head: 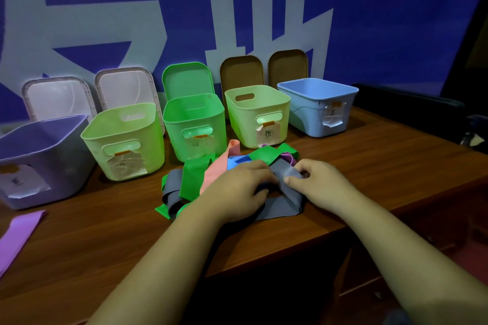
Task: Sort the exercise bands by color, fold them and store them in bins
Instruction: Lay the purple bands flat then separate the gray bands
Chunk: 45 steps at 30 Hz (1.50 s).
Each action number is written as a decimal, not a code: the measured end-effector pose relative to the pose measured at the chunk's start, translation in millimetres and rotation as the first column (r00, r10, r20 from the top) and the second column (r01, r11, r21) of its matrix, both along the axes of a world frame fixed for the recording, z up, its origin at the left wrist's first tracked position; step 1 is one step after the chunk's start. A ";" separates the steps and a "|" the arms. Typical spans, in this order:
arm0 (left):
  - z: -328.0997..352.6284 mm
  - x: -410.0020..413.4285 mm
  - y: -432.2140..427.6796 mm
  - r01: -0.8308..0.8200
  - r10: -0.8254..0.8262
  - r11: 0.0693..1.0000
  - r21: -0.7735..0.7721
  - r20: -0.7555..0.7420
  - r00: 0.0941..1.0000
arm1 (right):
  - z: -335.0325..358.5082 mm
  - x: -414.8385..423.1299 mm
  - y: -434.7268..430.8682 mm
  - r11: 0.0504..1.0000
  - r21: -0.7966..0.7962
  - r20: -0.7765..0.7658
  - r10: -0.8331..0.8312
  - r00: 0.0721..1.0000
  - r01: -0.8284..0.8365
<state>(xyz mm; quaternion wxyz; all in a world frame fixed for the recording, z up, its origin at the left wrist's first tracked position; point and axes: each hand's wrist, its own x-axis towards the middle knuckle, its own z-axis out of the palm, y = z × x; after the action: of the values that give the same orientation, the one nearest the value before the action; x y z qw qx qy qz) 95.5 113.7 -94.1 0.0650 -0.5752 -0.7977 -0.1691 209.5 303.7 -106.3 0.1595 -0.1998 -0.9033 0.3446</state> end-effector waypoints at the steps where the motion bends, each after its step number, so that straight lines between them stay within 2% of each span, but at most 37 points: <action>1: -1.9 1.0 -0.4 -0.005 0.005 1.000 -0.014 0.002 1.000 | 0.9 1.0 0.4 1.000 0.015 0.002 0.027 1.000 -0.027; 4: -4.3 2.6 -2.2 -0.073 0.073 0.997 -0.001 0.003 0.997 | 6.2 5.7 -0.7 0.999 0.026 -0.099 0.045 0.994 -0.043; 7: -4.7 -2.0 -3.5 -0.152 0.150 0.987 0.057 0.029 0.988 | 16.6 11.7 -6.8 0.994 -0.086 -0.205 0.046 0.978 -0.065; 12: 2.6 0.0 -5.8 -0.129 0.111 0.971 0.203 0.094 0.989 | 46.7 16.5 -16.8 0.930 -0.319 -0.315 0.077 0.946 -0.182; 15: 14.3 4.4 -9.0 -0.179 0.058 0.925 0.336 0.341 0.938 | 67.3 15.2 -23.9 0.875 -0.413 -0.391 0.080 0.917 -0.253; 17: 25.6 7.2 -10.3 -0.217 -0.081 0.860 0.461 0.544 0.835 | 80.6 11.8 -28.3 0.879 -0.393 -0.394 0.106 0.913 -0.271; 20: 49.2 14.3 -15.4 -0.334 -0.285 0.711 0.619 0.688 0.668 | 99.8 4.7 -35.5 0.896 -0.351 -0.406 0.117 0.906 -0.273; 22: 64.0 16.2 -20.4 -0.381 -0.370 0.636 0.671 0.699 0.612 | 112.2 0.9 -41.3 0.903 -0.318 -0.427 0.135 0.894 -0.288; 27: 95.0 8.9 -29.8 -0.440 -0.488 0.476 0.762 0.645 0.589 | 134.7 -8.0 -57.8 0.907 -0.233 -0.449 0.219 0.866 -0.350; 30: 106.6 3.3 -37.6 -0.454 -0.572 0.431 0.780 0.625 0.531 | 137.6 -18.1 -70.6 0.926 -0.137 -0.420 0.268 0.867 -0.352; 34: 102.2 -6.8 -48.5 -0.487 -0.636 0.431 0.760 0.639 0.433 | 129.0 -30.9 -89.4 0.901 -0.214 -0.349 0.290 0.891 -0.377; 36: 93.4 -10.6 -50.6 -0.530 -0.653 0.425 0.734 0.654 0.381 | 117.5 -38.5 -97.5 0.896 -0.217 -0.267 0.327 0.906 -0.387; 38: 84.7 -14.5 -52.6 -0.568 -0.628 0.432 0.700 0.686 0.368 | 104.4 -47.1 -103.4 0.907 -0.182 -0.201 0.343 0.918 -0.379; 42: 73.6 -24.5 -59.9 -0.629 -0.550 0.448 0.635 0.751 0.367 | 81.8 -58.4 -108.9 0.899 -0.244 -0.160 0.333 0.929 -0.364; 45: 66.4 -34.0 -63.8 -0.657 -0.531 0.454 0.603 0.775 0.344 | 67.4 -68.9 -106.6 0.924 -0.149 -0.168 0.327 0.930 -0.351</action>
<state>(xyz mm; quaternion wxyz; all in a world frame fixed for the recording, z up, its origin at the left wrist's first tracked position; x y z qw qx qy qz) 61.5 49.9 -27.6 -0.1062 -0.1946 -0.4831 -0.8471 140.5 197.1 -38.9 0.1419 -0.0290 -0.8768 0.4586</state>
